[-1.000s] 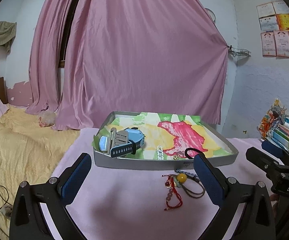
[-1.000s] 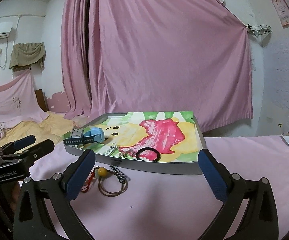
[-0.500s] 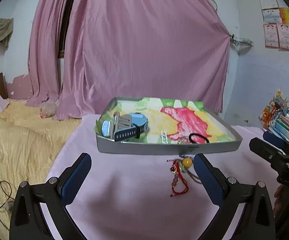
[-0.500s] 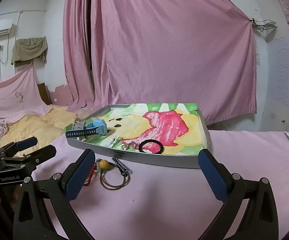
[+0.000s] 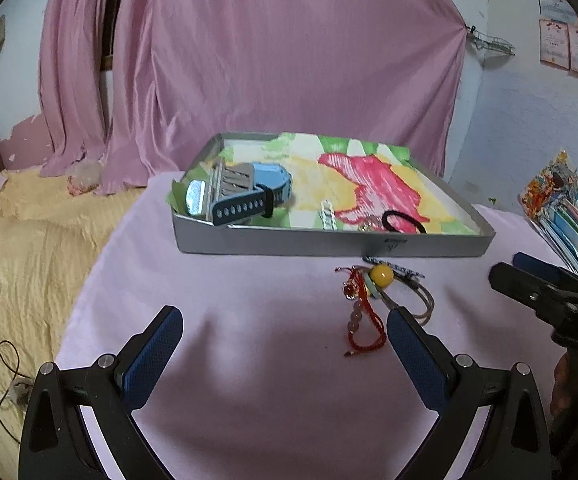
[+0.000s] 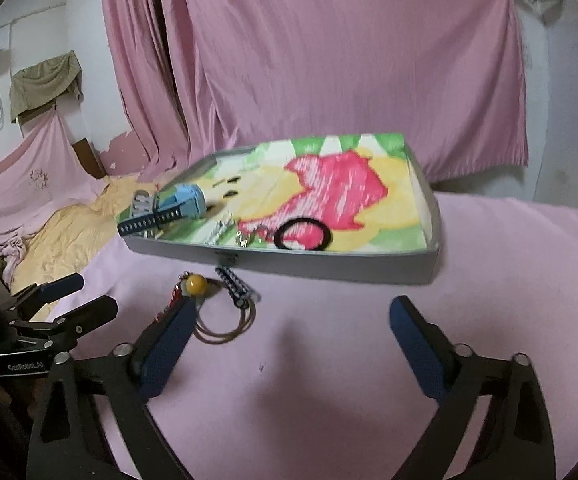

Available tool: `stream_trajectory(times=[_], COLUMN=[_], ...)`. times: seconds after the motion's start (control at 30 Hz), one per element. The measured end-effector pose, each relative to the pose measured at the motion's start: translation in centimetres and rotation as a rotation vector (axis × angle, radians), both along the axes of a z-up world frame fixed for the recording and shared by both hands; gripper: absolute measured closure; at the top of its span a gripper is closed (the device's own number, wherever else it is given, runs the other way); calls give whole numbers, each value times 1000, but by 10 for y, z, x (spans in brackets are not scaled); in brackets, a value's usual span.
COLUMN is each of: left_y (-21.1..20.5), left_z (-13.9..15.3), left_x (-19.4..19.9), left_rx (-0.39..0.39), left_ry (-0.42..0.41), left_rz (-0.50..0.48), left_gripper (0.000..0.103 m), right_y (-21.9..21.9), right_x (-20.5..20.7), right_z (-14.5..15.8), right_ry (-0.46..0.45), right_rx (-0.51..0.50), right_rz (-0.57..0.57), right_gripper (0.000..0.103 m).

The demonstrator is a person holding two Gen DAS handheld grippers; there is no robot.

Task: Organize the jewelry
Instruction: 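Grasp the red-string charm with the left tool while the right tool grasps the black beaded bracelet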

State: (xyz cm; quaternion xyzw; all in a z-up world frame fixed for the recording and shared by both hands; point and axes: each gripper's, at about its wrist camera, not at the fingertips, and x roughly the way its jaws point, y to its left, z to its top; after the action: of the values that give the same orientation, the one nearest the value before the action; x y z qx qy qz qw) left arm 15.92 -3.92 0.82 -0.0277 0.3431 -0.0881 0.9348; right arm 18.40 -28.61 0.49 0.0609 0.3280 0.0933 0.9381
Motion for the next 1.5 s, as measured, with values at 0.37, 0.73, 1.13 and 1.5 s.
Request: stream_trajectory(times=[0.37,0.73,1.13,1.5], left_y=[-13,-29,-40,-27], left_z=[-6,-16,-17,-16], left_x=[5,14,23,32], left_rx=[-29,-20,61,39], left_ry=[72,137,150,153], left_rz=[-109,-168,-165,-125], left_gripper=[15,41,67,94], right_y=[10,19,26,45], right_x=[19,31,43,58], right_z=[-11,-15,-19,-22], right_ry=[79,122,148,180], right_rx=[-17,-13,-7,-15], right_rz=[61,89,110,167], right_gripper=[51,64,64,72])
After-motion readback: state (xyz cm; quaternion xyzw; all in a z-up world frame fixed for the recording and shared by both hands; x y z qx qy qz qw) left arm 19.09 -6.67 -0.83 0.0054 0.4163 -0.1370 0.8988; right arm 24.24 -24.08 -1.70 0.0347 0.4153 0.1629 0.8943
